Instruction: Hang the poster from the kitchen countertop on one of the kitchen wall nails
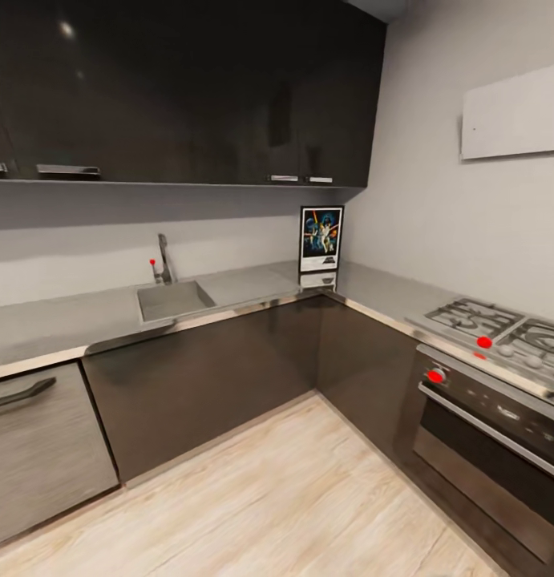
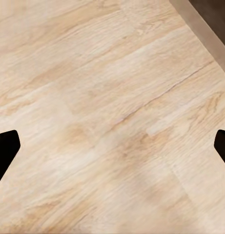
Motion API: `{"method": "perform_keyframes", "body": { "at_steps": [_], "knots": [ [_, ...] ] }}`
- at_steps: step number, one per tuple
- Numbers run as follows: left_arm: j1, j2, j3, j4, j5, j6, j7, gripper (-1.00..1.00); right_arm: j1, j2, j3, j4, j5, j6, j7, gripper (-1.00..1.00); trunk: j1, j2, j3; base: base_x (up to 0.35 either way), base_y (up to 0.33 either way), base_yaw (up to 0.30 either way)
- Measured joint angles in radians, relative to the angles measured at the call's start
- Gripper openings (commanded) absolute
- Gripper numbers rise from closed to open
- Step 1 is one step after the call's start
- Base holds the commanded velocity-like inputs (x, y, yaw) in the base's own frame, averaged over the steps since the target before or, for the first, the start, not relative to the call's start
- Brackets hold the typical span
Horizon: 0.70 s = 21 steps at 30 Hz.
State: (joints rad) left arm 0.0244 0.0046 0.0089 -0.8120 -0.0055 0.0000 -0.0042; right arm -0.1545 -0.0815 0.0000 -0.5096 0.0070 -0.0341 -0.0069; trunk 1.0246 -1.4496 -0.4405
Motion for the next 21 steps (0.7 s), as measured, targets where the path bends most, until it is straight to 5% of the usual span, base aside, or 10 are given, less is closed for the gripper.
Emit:
{"method": "perform_keyframes", "body": {
  "at_steps": [21],
  "knots": [
    [0.0, 0.0, 0.0, 0.0, 0.0, 0.0, 0.0, 1.0, 0.0, 0.0, 0.001, 0.0, 0.0, 0.002, 0.002, 1.0, 0.0, 0.0, -0.002, 0.209, 0.301, -0.128]
  ]
}}
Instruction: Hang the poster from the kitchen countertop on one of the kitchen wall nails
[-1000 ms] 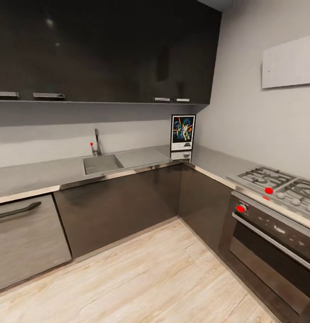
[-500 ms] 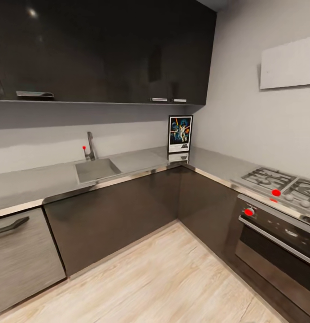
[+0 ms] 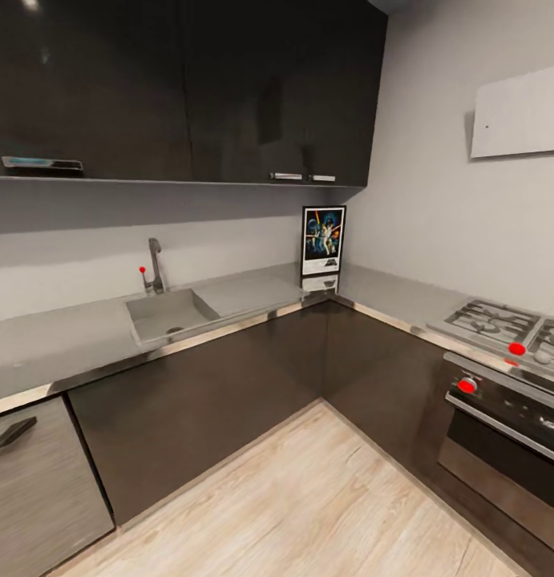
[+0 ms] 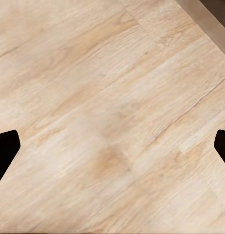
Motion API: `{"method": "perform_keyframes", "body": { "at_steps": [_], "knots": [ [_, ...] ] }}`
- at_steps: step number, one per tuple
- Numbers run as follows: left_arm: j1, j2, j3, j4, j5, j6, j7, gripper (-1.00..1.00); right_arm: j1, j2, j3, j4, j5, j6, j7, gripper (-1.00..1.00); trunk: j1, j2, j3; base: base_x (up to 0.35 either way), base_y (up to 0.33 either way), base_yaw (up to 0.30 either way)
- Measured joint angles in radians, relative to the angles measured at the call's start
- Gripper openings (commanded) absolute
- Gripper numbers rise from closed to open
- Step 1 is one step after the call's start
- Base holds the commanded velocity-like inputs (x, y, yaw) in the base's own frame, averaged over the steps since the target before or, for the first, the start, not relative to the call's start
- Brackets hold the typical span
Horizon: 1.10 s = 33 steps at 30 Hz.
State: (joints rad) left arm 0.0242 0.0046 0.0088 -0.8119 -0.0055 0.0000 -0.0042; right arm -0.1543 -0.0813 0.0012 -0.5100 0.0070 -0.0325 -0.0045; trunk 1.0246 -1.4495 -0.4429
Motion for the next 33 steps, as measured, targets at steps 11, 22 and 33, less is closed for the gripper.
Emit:
{"method": "perform_keyframes", "body": {
  "at_steps": [11, 22, 33],
  "knots": [
    [0.0, 0.0, 0.0, 0.001, 0.0, -0.001, 0.0, 1.0, 0.0, 0.0, 0.0, 0.0, 0.0, 0.0, 0.0, 1.0, 0.0, 0.0, 0.0, 0.23, 0.273, -0.274],
    [0.0, 0.0, 0.0, 0.001, 0.0, -0.003, 0.001, 1.0, 0.0, -0.001, 0.001, 0.012, 0.001, 0.0, 0.001, 1.0, 0.0, 0.0, 0.0, 0.323, 0.06, -0.148],
    [0.0, 0.017, 0.0, 0.002, 0.0, -0.004, 0.002, 1.0, 0.0, 0.0, -0.001, 0.053, 0.0, -0.001, 0.0, 1.0, 0.0, 0.0, 0.0, 0.337, 0.001, -0.003]
  ]
}}
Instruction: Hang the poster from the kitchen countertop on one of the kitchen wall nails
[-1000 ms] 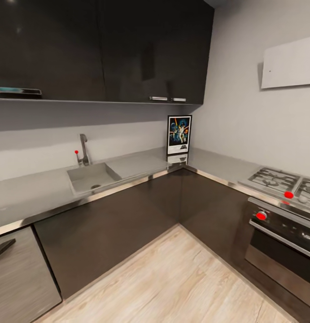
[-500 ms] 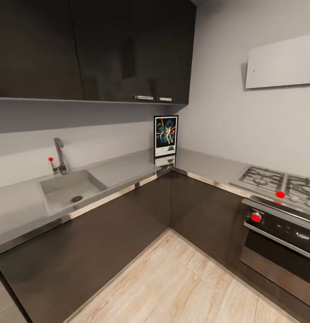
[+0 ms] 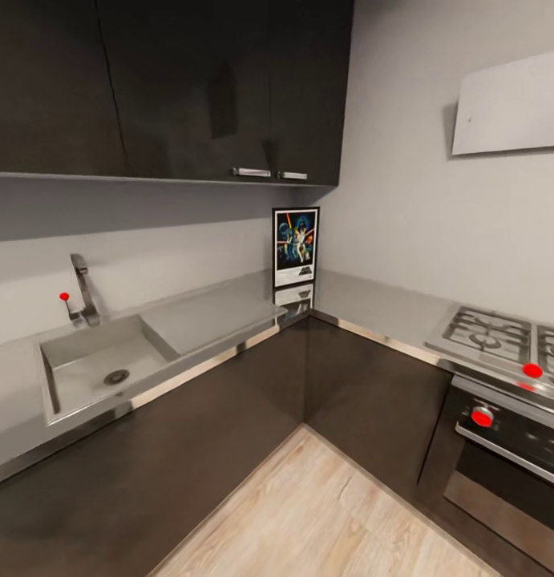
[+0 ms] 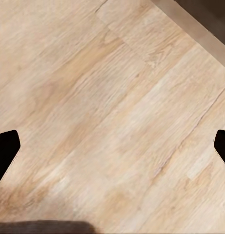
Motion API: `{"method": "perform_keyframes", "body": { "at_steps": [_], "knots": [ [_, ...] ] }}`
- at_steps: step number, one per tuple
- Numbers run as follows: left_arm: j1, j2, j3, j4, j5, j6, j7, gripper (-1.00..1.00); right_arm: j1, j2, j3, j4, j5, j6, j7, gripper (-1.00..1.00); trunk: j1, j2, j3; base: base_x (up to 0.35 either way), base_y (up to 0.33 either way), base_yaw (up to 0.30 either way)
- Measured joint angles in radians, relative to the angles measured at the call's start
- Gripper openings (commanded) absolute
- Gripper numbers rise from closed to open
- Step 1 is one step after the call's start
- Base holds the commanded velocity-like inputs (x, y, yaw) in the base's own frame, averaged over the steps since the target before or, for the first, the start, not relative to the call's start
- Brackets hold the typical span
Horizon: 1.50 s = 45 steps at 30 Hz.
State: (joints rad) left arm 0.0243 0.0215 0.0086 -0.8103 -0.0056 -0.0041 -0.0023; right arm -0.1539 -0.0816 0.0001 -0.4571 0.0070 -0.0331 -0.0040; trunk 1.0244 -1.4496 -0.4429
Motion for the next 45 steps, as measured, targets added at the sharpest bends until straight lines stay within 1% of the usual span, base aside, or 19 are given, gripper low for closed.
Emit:
{"method": "perform_keyframes", "body": {
  "at_steps": [8, 15, 16, 19, 20, 22, 23, 25, 28, 30, 32, 33, 35, 38, 39, 40, 41, 42, 45],
  "knots": [
    [0.0, 0.001, -0.006, -0.004, 0.0, -0.002, -0.001, 1.0, 0.0, 0.0, -0.001, 0.0, 0.0, -0.001, -0.001, 1.0, 0.0, 0.0, 0.0, 0.319, 0.0, 0.0],
    [0.0, -0.001, -0.011, -0.03, 0.003, -0.004, -0.007, 1.0, -0.001, 0.0, -0.002, -0.001, 0.0, -0.001, -0.001, 1.0, 0.001, 0.0, 0.0, 0.094, 0.0, 0.0],
    [0.0, -0.002, -0.014, -0.106, 0.004, 0.0, -0.024, 1.0, -0.001, -0.001, -0.002, -0.001, 0.0, -0.005, -0.001, 1.0, 0.001, 0.0, 0.0, 0.016, 0.0, 0.0],
    [0.0, -0.004, -0.022, -0.249, 0.005, 0.025, -0.058, 1.0, 0.0, -0.001, -0.002, 0.0, 0.0, -0.033, -0.002, 1.0, 0.001, 0.0, 0.0, 0.008, 0.0, 0.0],
    [0.0, -0.006, -0.033, -0.316, 0.005, 0.062, -0.071, 1.0, 0.0, -0.001, -0.002, 0.001, 0.0, -0.049, -0.002, 1.0, 0.001, 0.0, 0.0, 0.003, 0.0, 0.0],
    [0.0, -0.019, -0.064, -0.421, 0.006, 0.156, -0.084, 1.0, 0.0, -0.001, -0.002, 0.002, 0.001, -0.064, -0.002, 1.0, 0.001, 0.0, 0.0, 0.002, 0.0, 0.0],
    [0.0, -0.036, -0.085, -0.488, 0.007, 0.217, -0.088, 1.0, 0.0, -0.001, -0.002, 0.002, 0.0, -0.069, -0.002, 1.0, 0.001, 0.0, 0.0, 0.001, 0.0, 0.0],
    [0.0, -0.061, -0.099, -0.56, 0.006, 0.273, -0.091, 1.0, -0.001, -0.001, -0.002, 0.002, 0.0, -0.073, -0.002, 1.0, 0.001, 0.0, 0.0, 0.001, 0.0, 0.0],
    [-0.004, -0.129, -0.116, -0.674, 0.006, 0.371, -0.096, 1.0, 0.0, -0.001, -0.002, 0.002, 0.0, -0.077, -0.002, 1.0, 0.001, 0.0, 0.0, 0.0, 0.0, 0.0],
    [-0.043, -0.161, -0.122, -0.704, 0.006, 0.434, -0.097, 1.0, 0.0, -0.001, -0.001, 0.002, 0.001, -0.079, -0.003, 1.0, 0.001, 0.0, 0.0, 0.0, 0.0, 0.0],
    [-0.148, -0.193, -0.127, -0.722, 0.007, 0.529, -0.098, 1.0, 0.0, -0.001, -0.002, 0.002, 0.001, -0.08, -0.003, 1.0, 0.001, 0.0, 0.001, 0.0, 0.0, 0.0],
    [-0.208, -0.196, -0.129, -0.725, 0.008, 0.573, -0.098, 1.0, 0.0, -0.002, -0.002, 0.002, 0.001, -0.08, -0.003, 1.0, 0.001, 0.0, 0.001, 0.0, 0.0, 0.0],
    [-0.273, -0.196, -0.129, -0.727, 0.012, 0.616, -0.1, 1.0, 0.0, -0.002, -0.002, 0.001, 0.0, -0.08, -0.003, 1.0, 0.001, 0.0, 0.0, 0.0, 0.0, 0.0],
    [-0.435, -0.196, -0.13, -0.725, 0.046, 0.729, -0.102, 1.0, 0.0, -0.006, -0.003, 0.001, 0.0, -0.08, -0.003, 1.0, 0.001, 0.0, 0.001, 0.0, 0.0, 0.0],
    [-0.578, -0.196, -0.129, -0.637, 0.084, 0.839, -0.098, 1.0, 0.0, -0.014, -0.002, 0.001, -0.001, -0.09, -0.001, 1.0, 0.001, 0.0, 0.0, 0.0, 0.0, 0.0],
    [-0.735, -0.196, -0.129, -0.632, 0.09, 0.852, -0.097, 1.0, 0.0, -0.019, -0.002, 0.001, -0.001, -0.098, -0.001, 1.0, 0.001, 0.0, 0.0, 0.0, 0.0, 0.0],
    [-0.8, -0.196, -0.128, -0.581, 0.095, 0.866, -0.096, 1.0, 0.001, -0.03, -0.002, 0.002, -0.003, -0.118, 0.001, 1.0, 0.001, 0.0, 0.001, 0.0, 0.0, 0.0],
    [-0.907, -0.196, -0.126, -0.456, 0.096, 0.878, -0.094, 1.0, 0.002, -0.046, -0.002, 0.003, -0.006, -0.156, 0.004, 1.0, 0.001, 0.001, 0.0, 0.0, 0.0, 0.0],
    [-1.049, -0.196, -0.116, -0.29, 0.102, 0.881, -0.093, 1.0, 0.002, -0.056, -0.003, 0.003, -0.013, -0.207, 0.005, 1.0, 0.001, 0.0, 0.0, 0.0, 0.0, 0.0]
  ]
}}
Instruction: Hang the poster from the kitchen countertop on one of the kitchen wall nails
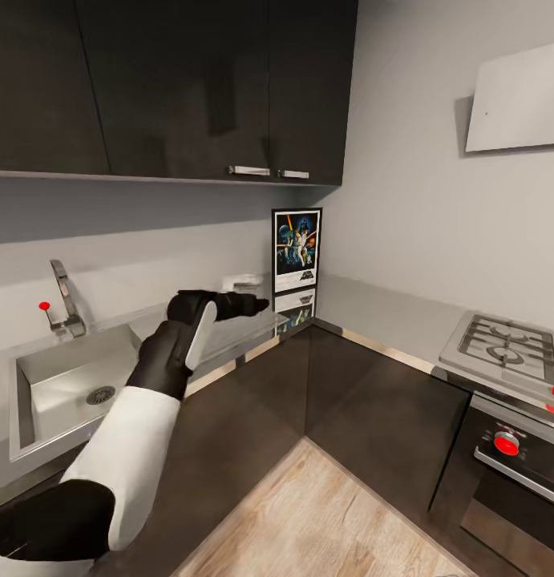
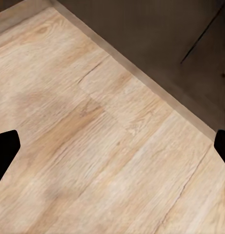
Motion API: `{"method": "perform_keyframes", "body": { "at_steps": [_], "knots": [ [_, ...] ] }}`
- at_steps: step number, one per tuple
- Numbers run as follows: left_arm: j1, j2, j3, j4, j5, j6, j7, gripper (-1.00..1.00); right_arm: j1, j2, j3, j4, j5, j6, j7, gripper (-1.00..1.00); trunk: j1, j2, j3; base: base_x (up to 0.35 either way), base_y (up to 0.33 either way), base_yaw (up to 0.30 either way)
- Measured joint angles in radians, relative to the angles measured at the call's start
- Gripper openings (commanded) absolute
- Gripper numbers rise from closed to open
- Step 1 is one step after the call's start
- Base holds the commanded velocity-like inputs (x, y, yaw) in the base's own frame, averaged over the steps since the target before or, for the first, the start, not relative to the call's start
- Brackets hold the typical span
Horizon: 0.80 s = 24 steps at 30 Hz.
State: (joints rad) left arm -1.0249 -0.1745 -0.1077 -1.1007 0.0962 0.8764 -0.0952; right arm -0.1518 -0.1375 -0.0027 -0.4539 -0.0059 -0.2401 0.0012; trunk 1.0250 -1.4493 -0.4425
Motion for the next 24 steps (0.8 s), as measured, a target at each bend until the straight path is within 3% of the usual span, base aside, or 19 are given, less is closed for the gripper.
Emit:
{"method": "perform_keyframes", "body": {
  "at_steps": [2, 4, 6, 11, 24],
  "knots": [
    [-0.095, 0.0, 0.015, 0.157, 0.001, -0.016, 0.001, 1.0, 0.0, -0.005, -0.009, 0.0, -0.018, -0.041, 0.001, 1.0, 0.0, 0.0, 0.0, 0.0, 0.0, 0.0],
    [-0.141, 0.0, 0.023, 0.242, 0.002, -0.053, 0.001, 1.0, 0.001, -0.007, -0.017, 0.004, -0.034, -0.059, 0.0, 1.0, 0.0, 0.0, 0.0, 0.0, 0.0, 0.0],
    [-0.195, 0.0, 0.039, 0.348, 0.002, -0.146, 0.001, 1.0, 0.011, -0.014, -0.03, 0.03, -0.056, -0.083, 0.0, 1.0, 0.0, 0.0, 0.0, 0.0, 0.0, 0.0],
    [-0.219, 0.0, 0.055, 0.405, 0.004, -0.196, 0.0, 1.0, 0.034, -0.028, -0.034, 0.051, -0.065, -0.147, 0.016, 1.0, 0.0, 0.0, 0.0, 0.063, 0.0, 0.0],
    [-0.222, 0.0, 0.057, 0.426, 0.005, -0.2, -0.004, 1.0, 0.048, -0.029, -0.033, 0.054, -0.064, -0.164, 0.02, 1.0, -0.001, 0.0, 0.0, 0.309, 0.0, 0.0]
  ]
}}
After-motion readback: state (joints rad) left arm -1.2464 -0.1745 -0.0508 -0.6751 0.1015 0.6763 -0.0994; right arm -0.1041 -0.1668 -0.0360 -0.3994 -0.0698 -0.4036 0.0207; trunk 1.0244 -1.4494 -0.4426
